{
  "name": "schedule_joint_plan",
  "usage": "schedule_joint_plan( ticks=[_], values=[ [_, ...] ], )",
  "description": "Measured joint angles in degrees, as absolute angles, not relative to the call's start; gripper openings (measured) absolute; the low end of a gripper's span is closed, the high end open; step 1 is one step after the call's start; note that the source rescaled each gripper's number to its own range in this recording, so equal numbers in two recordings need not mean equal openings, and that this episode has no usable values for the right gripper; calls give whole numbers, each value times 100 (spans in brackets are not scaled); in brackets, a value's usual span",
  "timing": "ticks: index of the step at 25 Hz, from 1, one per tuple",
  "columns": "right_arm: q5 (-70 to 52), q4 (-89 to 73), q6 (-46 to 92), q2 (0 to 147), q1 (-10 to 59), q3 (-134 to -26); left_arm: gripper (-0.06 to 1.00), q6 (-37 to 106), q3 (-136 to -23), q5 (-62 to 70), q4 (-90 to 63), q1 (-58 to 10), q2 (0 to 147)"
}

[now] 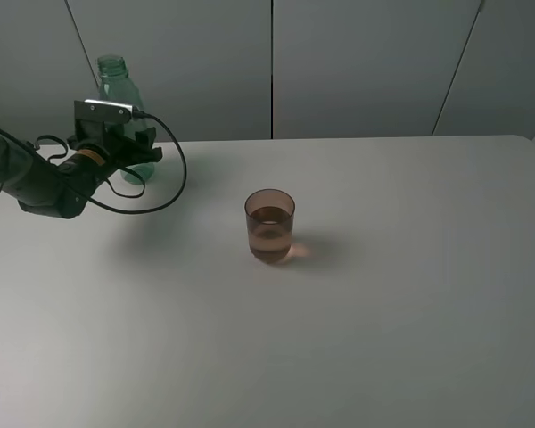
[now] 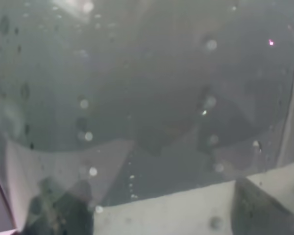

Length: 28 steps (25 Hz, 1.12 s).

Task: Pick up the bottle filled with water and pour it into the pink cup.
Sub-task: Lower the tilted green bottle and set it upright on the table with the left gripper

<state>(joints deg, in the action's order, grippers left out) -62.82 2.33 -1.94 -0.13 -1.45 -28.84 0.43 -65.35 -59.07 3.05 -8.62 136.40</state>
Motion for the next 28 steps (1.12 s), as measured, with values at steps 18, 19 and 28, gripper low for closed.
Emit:
schedule_joint_plan(
  ticks=[18,19,28],
  values=[
    [-6282,233,-194,-13,-145,-2884,16,168,-6545,-5844,326,-862,13640],
    [-6282,233,-194,-13,-145,-2884,24,168,-6545,-5832,326,-862,13650],
    [-6282,233,-194,-13,-145,-2884,99,168,-6545,-5677,326,-862,13649]
  ],
)
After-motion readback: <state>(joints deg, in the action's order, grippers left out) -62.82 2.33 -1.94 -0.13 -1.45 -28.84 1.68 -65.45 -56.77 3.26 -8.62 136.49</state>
